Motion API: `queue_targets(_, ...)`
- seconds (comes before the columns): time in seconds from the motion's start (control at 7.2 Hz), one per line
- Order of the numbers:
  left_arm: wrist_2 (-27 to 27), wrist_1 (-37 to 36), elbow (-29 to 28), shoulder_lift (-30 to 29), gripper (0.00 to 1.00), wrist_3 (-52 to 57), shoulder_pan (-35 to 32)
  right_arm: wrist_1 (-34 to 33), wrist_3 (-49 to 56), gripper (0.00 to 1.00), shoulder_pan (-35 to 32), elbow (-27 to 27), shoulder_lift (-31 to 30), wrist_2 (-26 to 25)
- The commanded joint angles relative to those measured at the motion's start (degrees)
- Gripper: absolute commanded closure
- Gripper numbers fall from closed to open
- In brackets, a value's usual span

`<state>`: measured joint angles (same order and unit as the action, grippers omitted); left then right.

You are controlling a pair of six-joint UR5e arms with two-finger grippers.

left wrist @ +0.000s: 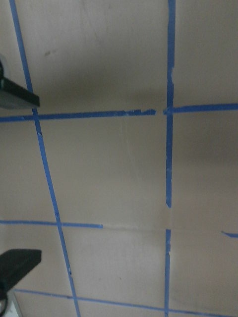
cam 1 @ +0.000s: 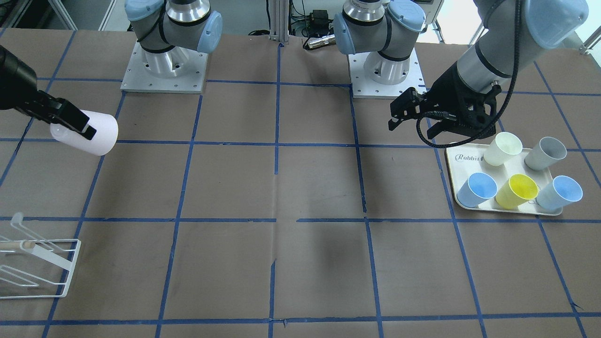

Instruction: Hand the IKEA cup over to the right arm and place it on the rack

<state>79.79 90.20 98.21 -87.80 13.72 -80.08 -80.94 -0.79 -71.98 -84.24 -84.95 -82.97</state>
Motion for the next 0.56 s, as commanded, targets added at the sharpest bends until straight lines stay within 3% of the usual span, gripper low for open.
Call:
queue_targets(0.0, 9.83, -0.11, -3.28, -0.09, 0.00, -3.70, -7.52, -7.53, 11.03, 0.69, 4.11, -1.88, 1.19, -4.38)
queue_targets(0.42, 10.74, -3.45, -3.37, -0.62, 0.00, -5.46, -8.43, -18.43, 22.91, 0.70, 7.28, -2.42, 4.87, -7.48)
